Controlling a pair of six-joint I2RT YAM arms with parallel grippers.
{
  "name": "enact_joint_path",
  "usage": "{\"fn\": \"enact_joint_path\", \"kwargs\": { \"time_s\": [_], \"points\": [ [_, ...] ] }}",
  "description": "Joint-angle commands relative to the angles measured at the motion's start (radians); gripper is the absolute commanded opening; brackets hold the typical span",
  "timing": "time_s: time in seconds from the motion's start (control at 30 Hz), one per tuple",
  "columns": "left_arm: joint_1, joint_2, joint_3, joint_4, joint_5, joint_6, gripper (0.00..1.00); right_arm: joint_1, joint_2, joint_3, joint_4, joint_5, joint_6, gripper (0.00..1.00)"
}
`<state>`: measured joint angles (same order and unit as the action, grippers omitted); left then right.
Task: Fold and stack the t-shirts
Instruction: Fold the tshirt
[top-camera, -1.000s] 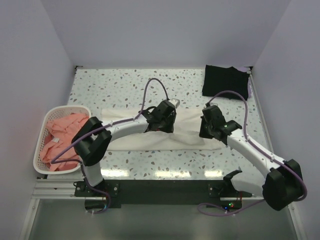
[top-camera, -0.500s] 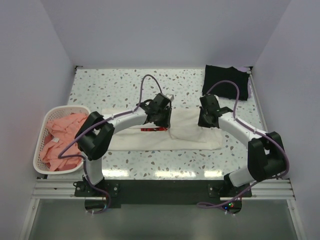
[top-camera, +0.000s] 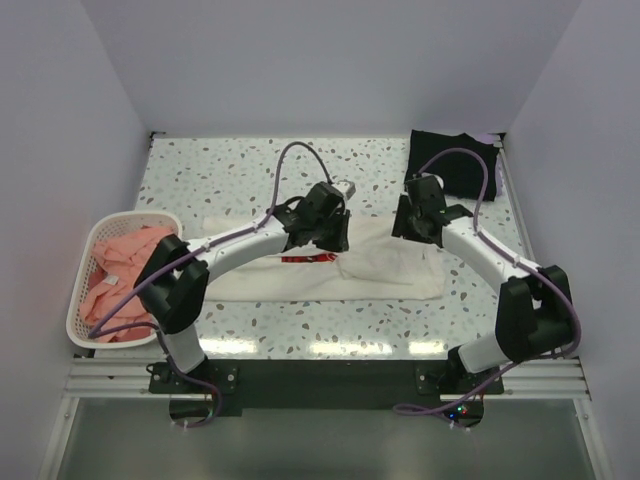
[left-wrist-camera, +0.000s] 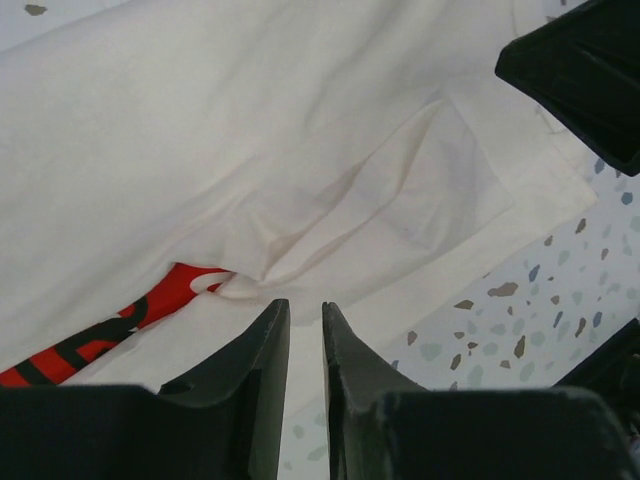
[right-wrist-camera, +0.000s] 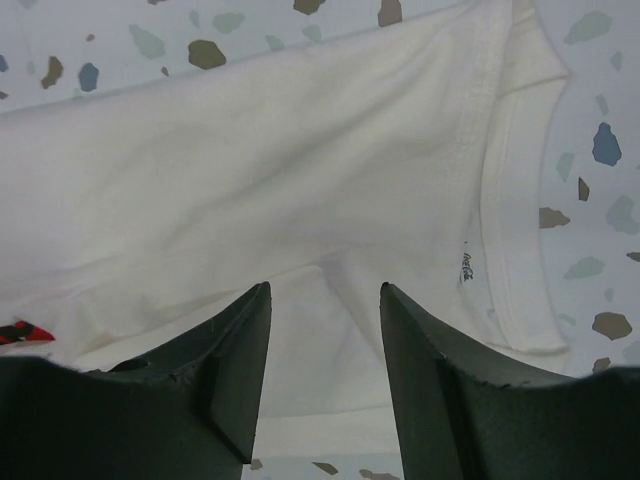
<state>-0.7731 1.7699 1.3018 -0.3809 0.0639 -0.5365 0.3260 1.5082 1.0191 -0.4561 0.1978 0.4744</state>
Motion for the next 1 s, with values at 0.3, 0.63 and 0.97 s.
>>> {"fn": "enact_joint_path", "kwargs": {
  "time_s": [0.3,0.63,0.97],
  "points": [
    [-0.038,0.140,-0.010,0.178,-0.001,-0.083,0.10,-0.004,-0.198,-0.224,0.198,-0.196,0.141,0.49],
    [-0.045,0.152,-0.134,0.223,-0.007,-0.137,0.08,-0.004,-0.077,-0.352,0.297,-0.245,0.184,0.46],
    [-0.031,0.039,-0.006,0.131,-0.027,-0.077,0.17,-0.004,-0.126,-0.335,0.234,-0.204,0.170,0.46]
  ]
}}
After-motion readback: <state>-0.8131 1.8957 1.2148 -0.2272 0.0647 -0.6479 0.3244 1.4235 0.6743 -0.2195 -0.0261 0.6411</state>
